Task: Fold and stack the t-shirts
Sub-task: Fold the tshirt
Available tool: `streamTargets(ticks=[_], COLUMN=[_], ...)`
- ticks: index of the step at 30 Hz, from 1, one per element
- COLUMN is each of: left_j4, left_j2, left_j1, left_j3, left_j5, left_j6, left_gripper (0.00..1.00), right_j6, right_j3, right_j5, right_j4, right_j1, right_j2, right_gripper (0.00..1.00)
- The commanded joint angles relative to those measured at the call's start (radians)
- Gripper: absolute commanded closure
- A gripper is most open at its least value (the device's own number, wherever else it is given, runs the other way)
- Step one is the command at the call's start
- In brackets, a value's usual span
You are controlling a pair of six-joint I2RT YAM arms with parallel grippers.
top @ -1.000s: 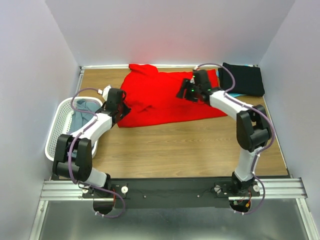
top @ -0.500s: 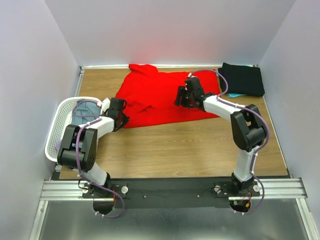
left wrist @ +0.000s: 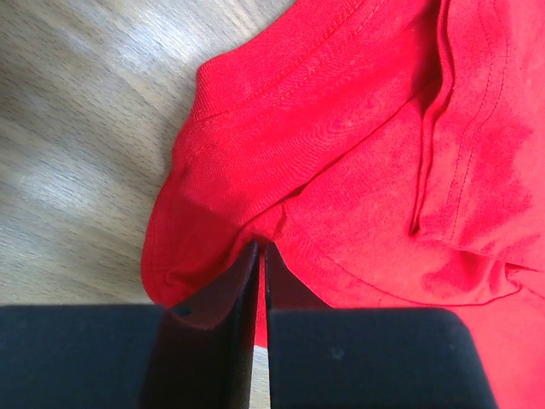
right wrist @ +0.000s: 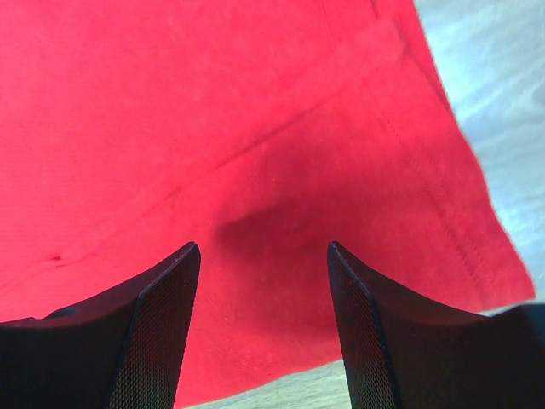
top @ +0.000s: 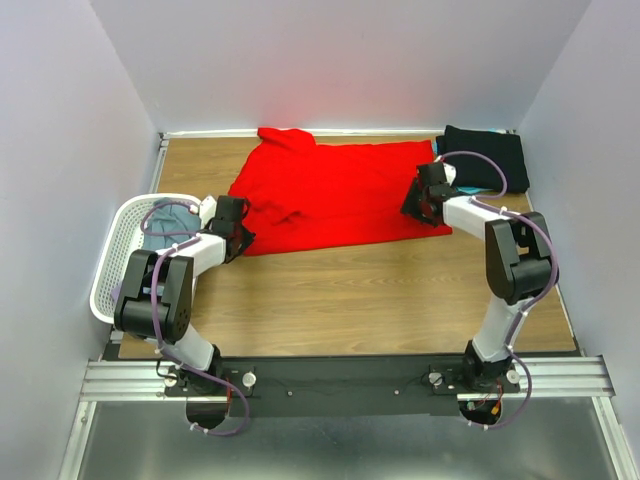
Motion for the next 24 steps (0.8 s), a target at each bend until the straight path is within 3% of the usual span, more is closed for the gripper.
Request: streamTargets(ticks=[1, 12, 24], left_j4=[-0.052, -0.079, -0.135], left_j2=[-0.024, -0.142, -0.420], left_j1=[0.009, 0.009, 0.007], left_j3=[-0.001, -0.080, -0.258], left_j5=[-0.062, -0.065, -0.025], left_j6=[0.033, 0.041, -0.010], left_gripper=[0.86, 0.86, 0.87], right_j6=[0.060, 0.143, 0.256], right_j3=[-0.070, -0.278, -0.518], right_j5=[0.087, 0.066, -0.060], right_j4=[-0.034, -0.082, -0.186], right_j1=[0.014, 0.016, 0.013], right_j2=[0.003, -0.169, -0.488], right_gripper=[0.32, 0.31, 0.31])
